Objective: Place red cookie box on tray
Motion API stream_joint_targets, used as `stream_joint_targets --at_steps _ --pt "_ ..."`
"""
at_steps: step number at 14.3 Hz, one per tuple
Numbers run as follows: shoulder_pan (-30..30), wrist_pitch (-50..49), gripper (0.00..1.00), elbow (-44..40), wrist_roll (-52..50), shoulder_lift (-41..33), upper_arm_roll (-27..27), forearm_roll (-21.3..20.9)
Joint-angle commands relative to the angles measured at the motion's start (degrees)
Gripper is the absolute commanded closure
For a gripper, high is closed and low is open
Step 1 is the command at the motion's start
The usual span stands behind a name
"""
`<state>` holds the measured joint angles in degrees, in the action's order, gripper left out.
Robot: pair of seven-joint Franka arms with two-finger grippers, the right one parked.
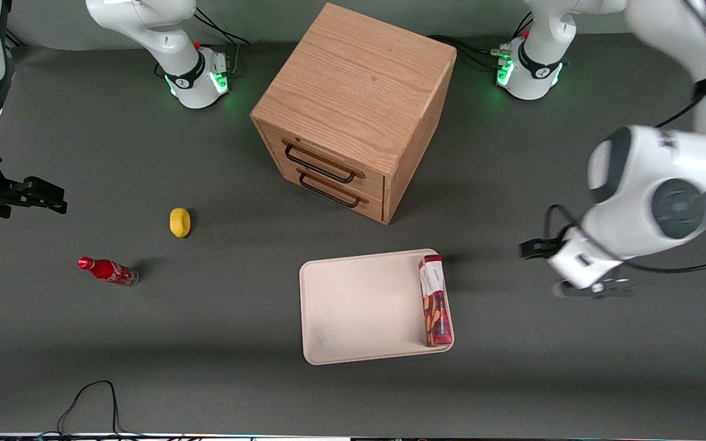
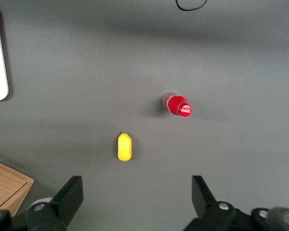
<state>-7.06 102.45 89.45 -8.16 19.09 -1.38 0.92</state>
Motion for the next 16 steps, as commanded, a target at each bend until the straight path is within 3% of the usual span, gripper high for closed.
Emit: stream_joint_targets --at_steps 1,5,10,12,14,16 --pt "4.85 -4.52 0.00 3.19 3.59 -6.34 -0.21 -0.38" --pt "9.95 -8.06 0.00 1.61 3.59 -8.10 -0.29 -1.79" --pt "11.81 -9.99 0.00 1.69 3.77 -10.83 -0.29 -3.81" --pt "8.67 -10.52 0.00 1.87 3.16 -11.79 1.80 -4.34" --pt "-0.10 -11.48 0.00 1.78 2.80 -11.97 11.00 -5.48" --pt "-0.76 -11.92 0.00 1.61 2.45 -12.06 11.22 -5.49"
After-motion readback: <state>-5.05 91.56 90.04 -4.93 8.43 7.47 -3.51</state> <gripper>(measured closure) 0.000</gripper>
